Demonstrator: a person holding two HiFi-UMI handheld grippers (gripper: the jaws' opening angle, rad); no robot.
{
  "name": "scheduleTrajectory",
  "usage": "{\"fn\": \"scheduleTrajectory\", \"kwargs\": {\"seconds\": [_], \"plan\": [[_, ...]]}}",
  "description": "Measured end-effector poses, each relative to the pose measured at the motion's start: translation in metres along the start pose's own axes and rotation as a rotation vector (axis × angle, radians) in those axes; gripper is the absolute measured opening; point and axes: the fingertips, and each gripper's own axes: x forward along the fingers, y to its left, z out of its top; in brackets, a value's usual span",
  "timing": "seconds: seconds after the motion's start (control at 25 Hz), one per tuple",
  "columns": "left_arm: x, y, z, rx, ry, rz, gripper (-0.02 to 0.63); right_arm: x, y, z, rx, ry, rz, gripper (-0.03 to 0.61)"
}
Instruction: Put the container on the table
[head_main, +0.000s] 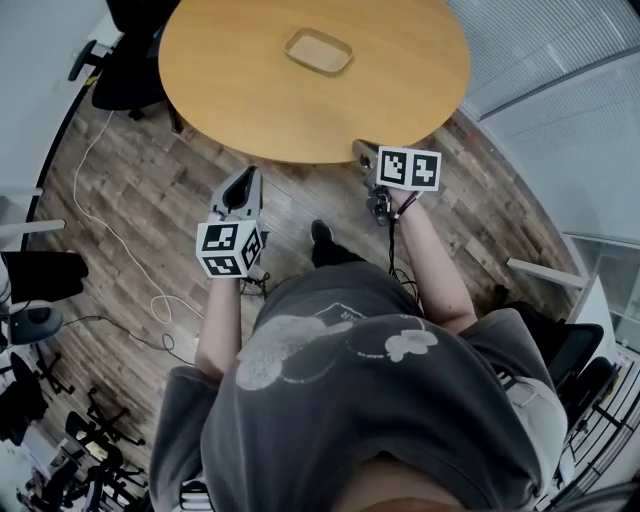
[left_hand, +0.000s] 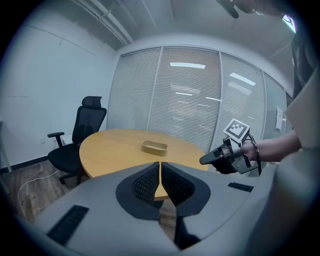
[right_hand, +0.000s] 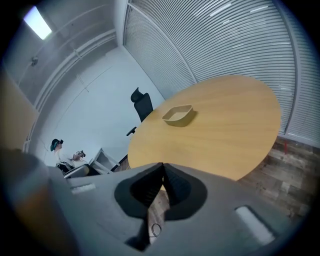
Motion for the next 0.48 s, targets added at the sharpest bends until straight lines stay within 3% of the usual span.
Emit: {"fn": "scheduleTrajectory", "kwargs": {"seconds": [0.48], "plan": [[-0.101,-0.022,-0.028,0.005,-0.038,-0.012,0.009,-0.049,0.060,-0.074,-0.028,-0.015,-0.006,0.000]]}}
